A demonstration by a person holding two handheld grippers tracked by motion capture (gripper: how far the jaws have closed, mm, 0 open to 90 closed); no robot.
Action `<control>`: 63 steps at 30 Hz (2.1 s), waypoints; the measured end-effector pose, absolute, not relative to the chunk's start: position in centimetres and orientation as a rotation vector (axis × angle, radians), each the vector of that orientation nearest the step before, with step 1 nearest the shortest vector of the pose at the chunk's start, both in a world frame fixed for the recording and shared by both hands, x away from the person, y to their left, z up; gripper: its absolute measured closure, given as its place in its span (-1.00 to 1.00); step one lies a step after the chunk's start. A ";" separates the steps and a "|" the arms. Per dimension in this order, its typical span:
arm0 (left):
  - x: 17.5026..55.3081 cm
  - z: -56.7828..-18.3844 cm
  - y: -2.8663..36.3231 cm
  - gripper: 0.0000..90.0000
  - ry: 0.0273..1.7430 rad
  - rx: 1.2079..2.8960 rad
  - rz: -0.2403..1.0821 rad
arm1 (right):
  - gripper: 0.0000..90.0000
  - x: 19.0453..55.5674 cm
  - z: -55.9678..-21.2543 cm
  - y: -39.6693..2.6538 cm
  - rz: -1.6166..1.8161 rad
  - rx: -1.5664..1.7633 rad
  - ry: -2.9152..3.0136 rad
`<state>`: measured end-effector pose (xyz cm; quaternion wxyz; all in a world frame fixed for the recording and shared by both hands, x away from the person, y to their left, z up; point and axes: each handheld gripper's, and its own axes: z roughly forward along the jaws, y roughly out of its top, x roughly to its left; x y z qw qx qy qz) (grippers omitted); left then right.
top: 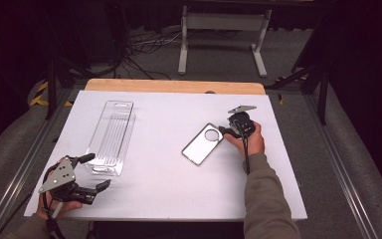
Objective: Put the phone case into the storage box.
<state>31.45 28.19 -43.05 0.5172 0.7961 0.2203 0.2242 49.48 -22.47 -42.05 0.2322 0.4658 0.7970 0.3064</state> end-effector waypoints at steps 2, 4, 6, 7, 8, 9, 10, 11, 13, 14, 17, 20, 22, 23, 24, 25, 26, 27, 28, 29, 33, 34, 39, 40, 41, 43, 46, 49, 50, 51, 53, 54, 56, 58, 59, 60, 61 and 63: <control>31.4 -43.0 28.2 -0.89 0.523 1.921 0.534 | 0.02 49.7 -42.4 -22.6 0.834 1.290 2.206; 31.4 -43.1 28.1 -0.89 0.522 1.922 0.532 | 0.05 49.9 -42.5 -22.6 0.826 1.295 2.215; 31.4 -43.1 28.1 -0.89 0.525 1.919 0.529 | 0.13 50.1 -43.0 -22.6 0.814 1.310 2.225; 31.5 -43.1 28.1 -0.89 0.526 1.917 0.527 | 0.13 50.1 -43.0 -22.6 0.814 1.310 2.225; 31.5 -43.1 28.1 -0.89 0.527 1.918 0.525 | 0.19 50.3 -43.3 -22.5 0.811 1.314 2.238; 31.5 -43.1 28.1 -0.89 0.528 1.918 0.527 | 0.22 50.3 -43.3 -22.5 0.808 1.316 2.240; 31.5 -43.2 28.1 -0.89 0.527 1.919 0.526 | 0.22 50.3 -43.3 -22.5 0.808 1.316 2.240; 31.5 -43.2 28.1 -0.89 0.527 1.918 0.523 | 0.26 50.3 -43.4 -22.4 0.802 1.318 2.245; 31.5 -43.2 28.1 -0.89 0.525 1.919 0.520 | 0.37 50.4 -43.6 -22.3 0.794 1.318 2.261; 31.5 -43.2 28.1 -0.89 0.525 1.919 0.518 | 0.42 50.4 -43.6 -22.2 0.785 1.317 2.271; 31.5 -43.2 28.1 -0.89 0.525 1.919 0.517 | 0.54 50.4 -43.7 -22.1 0.773 1.318 2.282; 31.5 -43.2 28.1 -0.89 0.524 1.920 0.515 | 0.65 50.5 -43.6 -21.9 0.759 1.304 2.296; 31.5 -43.2 28.1 -0.89 0.522 1.920 0.509 | 0.74 50.5 -43.5 -21.7 0.742 1.287 2.316; 31.5 -43.2 28.1 -0.89 0.522 1.920 0.508 | 0.81 50.5 -43.5 -21.6 0.735 1.274 2.324; 31.5 -43.2 28.1 -0.88 0.521 1.921 0.508 | 0.87 50.5 -43.5 -21.4 0.728 1.265 2.331; 31.5 -43.2 28.1 -0.88 0.520 1.921 0.507 | 0.88 50.6 -43.4 -21.3 0.716 1.257 2.334; 31.6 -43.2 28.1 -0.88 0.521 1.922 0.506 | 0.89 50.6 -43.4 -21.2 0.704 1.248 2.340; 31.6 -43.2 28.1 -0.88 0.520 1.928 0.502 | 0.89 50.7 -43.3 -21.0 0.677 1.243 2.350; 31.6 -43.2 28.1 -0.88 0.520 1.928 0.502 | 0.89 50.7 -43.3 -21.0 0.677 1.243 2.350; 31.6 -43.2 28.1 -0.88 0.518 1.929 0.497 | 0.90 50.8 -43.2 -20.9 0.659 1.236 2.360; 31.6 -43.2 28.2 -0.88 0.516 1.930 0.491 | 0.94 51.4 -43.0 -20.4 0.552 1.172 2.423; 31.6 -43.2 28.2 -0.88 0.515 1.932 0.487 | 0.95 51.4 -42.9 -20.4 0.543 1.170 2.432; 31.6 -43.2 28.2 -0.88 0.513 1.934 0.484 | 0.98 51.5 -42.9 -20.3 0.532 1.165 2.435; 31.6 -43.2 28.2 -0.88 0.512 1.935 0.483 | 0.99 51.5 -42.9 -20.4 0.541 1.163 2.432; 31.6 -43.2 28.2 -0.88 0.513 1.935 0.484 | 0.99 51.4 -43.0 -20.4 0.546 1.164 2.428; 31.6 -43.2 28.2 -0.88 0.513 1.935 0.482 | 0.99 51.4 -43.0 -20.4 0.547 1.160 2.427; 31.6 -43.2 28.1 -0.88 0.512 1.934 0.483 | 0.99 51.3 -43.0 -20.3 0.548 1.142 2.417; 31.6 -43.2 28.1 -0.88 0.512 1.935 0.484 | 1.00 51.0 -42.9 -20.2 0.573 1.122 2.410; 31.6 -43.2 28.1 -0.88 0.512 1.934 0.487 | 1.00 50.9 -42.8 -20.2 0.579 1.111 2.409; 31.6 -43.2 28.2 -0.88 0.512 1.934 0.487 | 1.00 50.8 -42.7 -20.1 0.588 1.105 2.401; 31.5 -43.2 28.2 -0.88 0.513 1.933 0.485 | 1.00 50.6 -42.5 -20.1 0.608 1.089 2.388; 31.5 -43.2 28.2 -0.88 0.513 1.933 0.485 | 1.00 50.4 -42.4 -20.1 0.621 1.072 2.376; 31.5 -43.2 28.2 -0.88 0.512 1.934 0.485 | 1.00 50.0 -42.1 -19.9 0.625 1.038 2.357; 31.5 -43.2 28.1 -0.88 0.511 1.931 0.485 | 1.00 49.5 -41.7 -19.8 0.631 1.006 2.337; 31.5 -43.2 28.1 -0.88 0.513 1.925 0.489 | 0.99 49.3 -41.5 -19.8 0.645 0.999 2.326; 31.5 -43.2 28.1 -0.88 0.509 1.931 0.487 | 1.00 48.9 -41.2 -19.9 0.659 0.991 2.307; 31.5 -43.2 28.1 -0.88 0.509 1.931 0.487 | 1.00 48.8 -41.0 -19.9 0.668 0.978 2.299; 31.5 -43.1 28.1 -0.88 0.506 1.934 0.488 | 1.00 48.3 -40.7 -19.9 0.674 0.958 2.275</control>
